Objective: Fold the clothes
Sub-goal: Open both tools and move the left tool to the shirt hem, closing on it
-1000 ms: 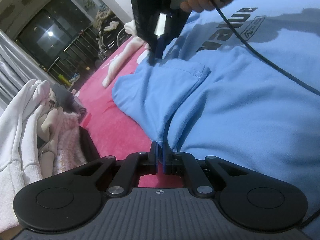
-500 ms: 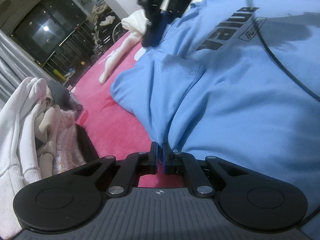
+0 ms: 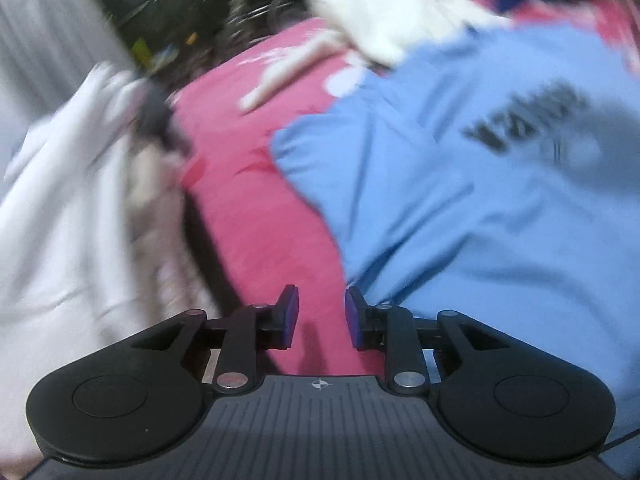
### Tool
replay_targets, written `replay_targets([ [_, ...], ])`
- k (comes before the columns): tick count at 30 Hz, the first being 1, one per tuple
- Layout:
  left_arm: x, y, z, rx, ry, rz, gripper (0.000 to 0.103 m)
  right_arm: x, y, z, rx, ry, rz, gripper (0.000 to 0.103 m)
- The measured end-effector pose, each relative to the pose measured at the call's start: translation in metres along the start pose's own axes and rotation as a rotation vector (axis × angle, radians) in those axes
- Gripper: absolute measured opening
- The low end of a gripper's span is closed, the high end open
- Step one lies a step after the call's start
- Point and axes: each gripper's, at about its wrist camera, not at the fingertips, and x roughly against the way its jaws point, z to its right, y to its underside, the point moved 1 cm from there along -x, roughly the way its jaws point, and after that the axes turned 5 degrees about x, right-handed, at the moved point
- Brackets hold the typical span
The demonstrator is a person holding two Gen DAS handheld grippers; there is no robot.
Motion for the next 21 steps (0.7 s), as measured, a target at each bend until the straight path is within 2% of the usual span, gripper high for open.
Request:
replay_targets([
  [2, 0.021, 0.002, -0.013, 0.093, 0.037, -0.009, 0.032, 0.032, -0.001, -0.017, 0.027, -0.026, 0.077, 0.033],
  [6, 0.055, 0.016, -0.029, 0.236, 0.139, -0.031, 0.033, 0.099, 0.011, -0.064, 0.077, -0.058, 0.264, 0.040],
  [9, 0.065, 0.034, -0.035, 0.335, 0.302, -0.134, 0.035, 0.152, 0.037, -0.099, 0.027, -0.100, 0.375, 0.046],
  [10, 0.064, 0.043, -0.032, 0.344, 0.351, -0.181, 0.035, 0.167, 0.046, -0.109, 0.003, -0.117, 0.403, 0.057],
  [11, 0.064, 0.053, -0.029, 0.353, 0.400, -0.227, 0.035, 0.176, 0.055, -0.117, -0.033, -0.133, 0.400, 0.062],
  [12, 0.064, 0.062, -0.026, 0.361, 0.446, -0.272, 0.035, 0.182, 0.065, -0.125, -0.074, -0.148, 0.380, 0.068],
  [13, 0.064, 0.072, -0.021, 0.352, 0.462, -0.297, 0.035, 0.180, 0.076, -0.131, -0.110, -0.145, 0.332, 0.070],
  [16, 0.063, 0.099, -0.011, 0.349, 0.465, -0.335, 0.035, 0.159, 0.111, -0.148, -0.198, -0.098, 0.131, 0.070],
  [19, 0.063, 0.123, -0.010, 0.401, 0.488, -0.382, 0.035, 0.126, 0.161, -0.145, -0.404, -0.009, -0.033, 0.070],
  [21, 0.065, 0.135, -0.014, 0.456, 0.517, -0.401, 0.035, 0.104, 0.195, -0.141, -0.556, 0.051, -0.136, 0.066],
])
